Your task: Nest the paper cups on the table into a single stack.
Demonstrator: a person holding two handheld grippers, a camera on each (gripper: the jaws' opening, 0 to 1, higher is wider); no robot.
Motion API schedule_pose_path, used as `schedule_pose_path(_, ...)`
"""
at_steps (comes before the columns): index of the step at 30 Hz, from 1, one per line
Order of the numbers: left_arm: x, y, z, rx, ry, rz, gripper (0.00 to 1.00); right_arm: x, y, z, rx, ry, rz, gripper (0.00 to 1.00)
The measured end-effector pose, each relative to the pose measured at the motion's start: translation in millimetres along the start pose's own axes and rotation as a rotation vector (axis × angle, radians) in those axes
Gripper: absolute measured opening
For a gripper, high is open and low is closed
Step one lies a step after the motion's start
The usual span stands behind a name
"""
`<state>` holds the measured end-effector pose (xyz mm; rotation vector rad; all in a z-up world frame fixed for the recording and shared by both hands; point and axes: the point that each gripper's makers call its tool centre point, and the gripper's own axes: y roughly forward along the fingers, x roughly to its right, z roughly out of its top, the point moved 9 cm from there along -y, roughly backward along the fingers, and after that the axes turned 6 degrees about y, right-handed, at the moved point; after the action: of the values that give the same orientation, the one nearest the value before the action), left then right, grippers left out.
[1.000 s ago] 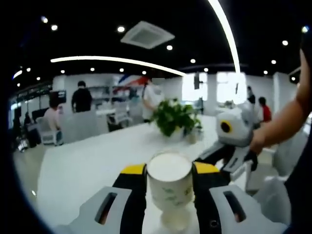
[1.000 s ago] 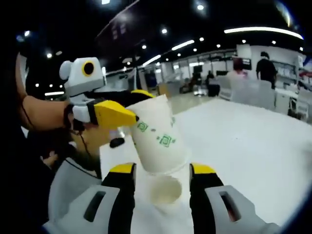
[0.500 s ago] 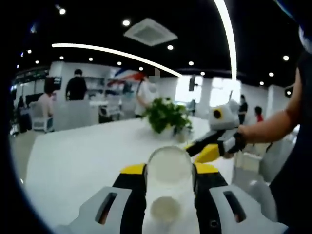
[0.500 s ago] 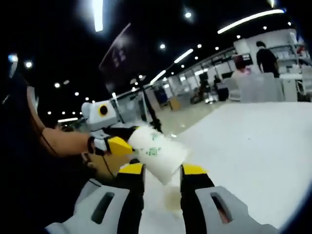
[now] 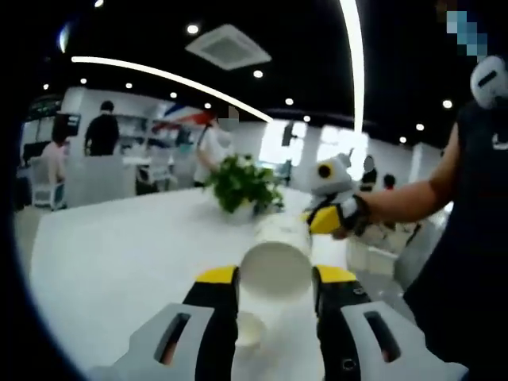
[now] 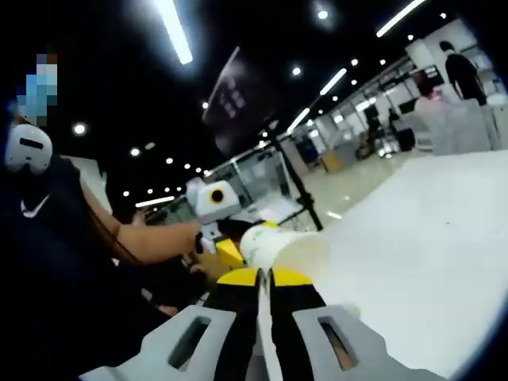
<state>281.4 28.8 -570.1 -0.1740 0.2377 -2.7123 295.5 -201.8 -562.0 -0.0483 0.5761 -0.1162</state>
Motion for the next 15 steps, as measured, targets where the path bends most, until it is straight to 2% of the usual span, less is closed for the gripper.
schedule_pose_path(5,1.1,-0.2,1.7,0.018,-0.006,0.008,0.37,-12.8,3.9,8.9,-0.011,-0.022,0.038,0.00)
schedule_pose_path(8,-4.2,-5.3,3.9,0.044,-0.008,0.012,0.36,-17.7,7.6,12.4,-0.026,-0.048,0.031,0.00)
schedule_pose_path(12,-15.8,-11.3,2.5,0.043,-0.003,0.015,0.51,-23.2,16.2,19.6,-0.046,-0.091,-0.014,0.00)
schedule_pose_path(14,-26.8,-18.2,0.5,0.016,0.028,0.063,0.59,-23.8,21.5,24.7,-0.076,-0.123,-0.075,0.00)
schedule_pose_path(15,-31.0,-21.2,0.2,0.018,0.035,0.084,0.68,-23.9,23.6,26.8,-0.092,-0.142,-0.098,0.00)
